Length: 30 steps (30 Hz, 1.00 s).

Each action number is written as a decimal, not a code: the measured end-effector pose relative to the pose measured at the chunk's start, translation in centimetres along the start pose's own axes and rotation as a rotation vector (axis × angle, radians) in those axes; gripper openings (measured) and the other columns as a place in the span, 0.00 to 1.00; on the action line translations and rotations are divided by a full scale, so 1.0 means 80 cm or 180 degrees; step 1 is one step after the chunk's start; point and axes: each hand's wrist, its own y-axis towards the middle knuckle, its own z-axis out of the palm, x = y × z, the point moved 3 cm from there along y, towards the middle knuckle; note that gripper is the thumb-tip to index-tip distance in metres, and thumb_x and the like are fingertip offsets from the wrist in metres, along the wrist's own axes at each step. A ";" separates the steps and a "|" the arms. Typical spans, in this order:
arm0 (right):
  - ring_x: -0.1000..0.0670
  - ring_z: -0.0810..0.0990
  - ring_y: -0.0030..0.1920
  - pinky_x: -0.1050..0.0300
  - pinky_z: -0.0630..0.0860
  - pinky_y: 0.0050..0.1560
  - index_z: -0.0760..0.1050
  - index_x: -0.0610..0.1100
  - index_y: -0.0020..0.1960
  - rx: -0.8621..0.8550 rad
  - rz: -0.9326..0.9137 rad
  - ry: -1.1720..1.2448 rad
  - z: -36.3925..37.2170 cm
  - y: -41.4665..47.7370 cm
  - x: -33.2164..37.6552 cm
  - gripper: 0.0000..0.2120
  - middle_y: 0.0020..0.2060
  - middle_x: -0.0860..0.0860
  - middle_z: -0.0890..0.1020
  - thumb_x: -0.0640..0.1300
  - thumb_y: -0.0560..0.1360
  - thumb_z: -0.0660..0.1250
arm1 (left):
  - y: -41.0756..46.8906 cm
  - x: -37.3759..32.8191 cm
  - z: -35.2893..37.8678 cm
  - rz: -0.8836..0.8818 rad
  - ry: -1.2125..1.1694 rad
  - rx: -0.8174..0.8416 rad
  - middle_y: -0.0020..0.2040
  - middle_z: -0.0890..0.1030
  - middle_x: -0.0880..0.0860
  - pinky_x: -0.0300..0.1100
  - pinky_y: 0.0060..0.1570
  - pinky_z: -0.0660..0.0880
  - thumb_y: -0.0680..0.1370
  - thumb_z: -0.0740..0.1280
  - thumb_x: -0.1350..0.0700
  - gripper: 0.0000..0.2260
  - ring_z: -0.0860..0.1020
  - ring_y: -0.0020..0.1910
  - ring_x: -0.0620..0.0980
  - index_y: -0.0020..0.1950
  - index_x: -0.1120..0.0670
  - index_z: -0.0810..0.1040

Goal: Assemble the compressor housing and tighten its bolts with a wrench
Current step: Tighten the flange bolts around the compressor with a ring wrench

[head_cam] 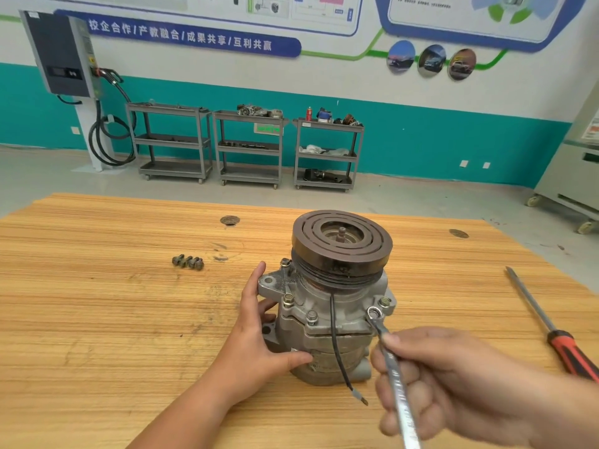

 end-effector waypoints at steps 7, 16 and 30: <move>0.38 0.83 0.32 0.50 0.78 0.22 0.80 0.30 0.35 0.0125 -0.1330 0.2668 0.068 0.036 -0.006 0.09 0.35 0.35 0.83 0.37 0.69 0.71 | 0.001 -0.002 0.001 0.0086 -0.0054 0.0003 0.71 0.61 0.35 0.21 0.56 0.65 0.60 0.83 0.51 0.57 0.64 0.65 0.25 0.68 0.22 0.43; 0.36 0.82 0.30 0.46 0.76 0.20 0.81 0.28 0.39 -0.0105 -0.1399 0.2682 0.090 0.038 -0.033 0.07 0.37 0.31 0.82 0.30 0.62 0.71 | 0.004 -0.004 0.004 -0.0085 -0.0296 -0.0135 0.65 0.69 0.44 0.21 0.50 0.69 0.65 0.76 0.40 0.43 0.71 0.59 0.26 0.64 0.19 0.46; 0.61 0.73 0.43 0.66 0.67 0.44 0.69 0.60 0.48 -0.1518 -0.1708 -0.5285 -0.080 -0.025 0.057 0.16 0.37 0.63 0.76 0.63 0.71 0.47 | 0.001 0.002 -0.001 -0.0168 0.0011 -0.0051 0.68 0.68 0.46 0.20 0.47 0.68 0.60 0.82 0.50 0.57 0.69 0.64 0.37 0.65 0.20 0.41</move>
